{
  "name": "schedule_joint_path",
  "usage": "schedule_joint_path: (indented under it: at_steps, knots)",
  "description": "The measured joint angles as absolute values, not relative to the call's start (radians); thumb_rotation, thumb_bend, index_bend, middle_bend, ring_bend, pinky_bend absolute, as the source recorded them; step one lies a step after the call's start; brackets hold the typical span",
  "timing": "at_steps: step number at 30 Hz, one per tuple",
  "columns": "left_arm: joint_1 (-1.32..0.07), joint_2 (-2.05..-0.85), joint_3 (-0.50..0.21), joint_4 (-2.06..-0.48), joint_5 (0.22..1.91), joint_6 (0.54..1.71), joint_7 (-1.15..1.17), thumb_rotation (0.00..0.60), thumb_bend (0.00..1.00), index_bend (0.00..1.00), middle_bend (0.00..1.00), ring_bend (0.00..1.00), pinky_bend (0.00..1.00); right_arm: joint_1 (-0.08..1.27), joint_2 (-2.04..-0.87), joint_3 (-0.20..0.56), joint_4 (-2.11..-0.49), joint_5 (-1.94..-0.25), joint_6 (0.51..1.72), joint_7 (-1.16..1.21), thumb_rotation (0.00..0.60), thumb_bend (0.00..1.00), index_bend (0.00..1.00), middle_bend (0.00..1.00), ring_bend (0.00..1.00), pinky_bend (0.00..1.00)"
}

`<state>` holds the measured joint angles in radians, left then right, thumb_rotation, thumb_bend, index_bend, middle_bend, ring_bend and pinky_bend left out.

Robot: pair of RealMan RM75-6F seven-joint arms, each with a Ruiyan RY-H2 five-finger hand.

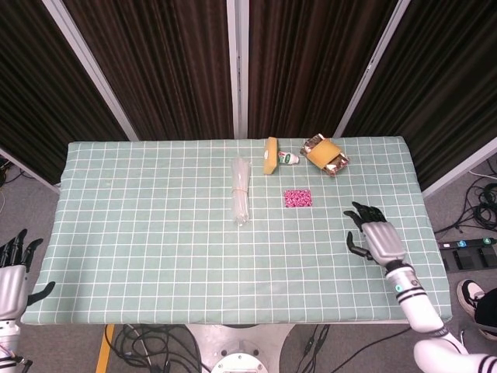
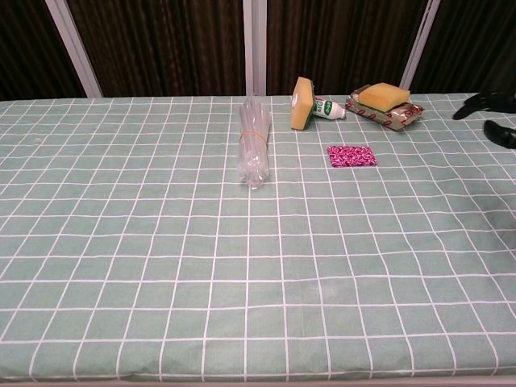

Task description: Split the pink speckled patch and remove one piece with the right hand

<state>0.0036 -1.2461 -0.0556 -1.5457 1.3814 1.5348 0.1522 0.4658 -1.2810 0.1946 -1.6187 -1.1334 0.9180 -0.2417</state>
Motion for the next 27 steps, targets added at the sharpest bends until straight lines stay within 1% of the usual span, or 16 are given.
schedule_joint_path:
  at_steps: [6,12,17,21,27]
  knots:
    - [0.009,-1.24,-0.058,-1.553,1.375,1.54,0.165,0.6,0.2,0.22,0.09,0.09,0.13,0.624,-1.392,0.232,-1.476,-0.967,0.792,-0.35,0.0,0.64,0.16,0.0,0.0,0.0]
    - [0.007,-1.236,-0.06,-1.561,1.373,1.537,0.175,0.6,0.2,0.22,0.09,0.09,0.13,0.737,-1.486,0.237,-1.343,-0.857,0.722,-0.415,0.0,0.64,0.16,0.0,0.0,0.0]
    - [0.013,-1.23,-0.061,-1.567,1.364,1.539,0.181,0.6,0.2,0.22,0.09,0.09,0.13,0.799,-1.566,0.229,-1.212,-0.799,0.673,-0.443,0.0,0.64,0.17,0.0,0.0,0.0]
    - [0.019,-1.226,-0.061,-1.57,1.357,1.541,0.183,0.6,0.2,0.22,0.09,0.09,0.13,0.848,-1.644,0.219,-1.078,-0.757,0.622,-0.453,0.0,0.64,0.17,0.0,0.0,0.0]
    - [0.02,-1.22,-0.066,-1.574,1.346,1.538,0.186,0.6,0.2,0.22,0.09,0.09,0.13,0.904,-1.737,0.21,-0.927,-0.742,0.566,-0.437,0.0,0.64,0.17,0.0,0.0,0.0]
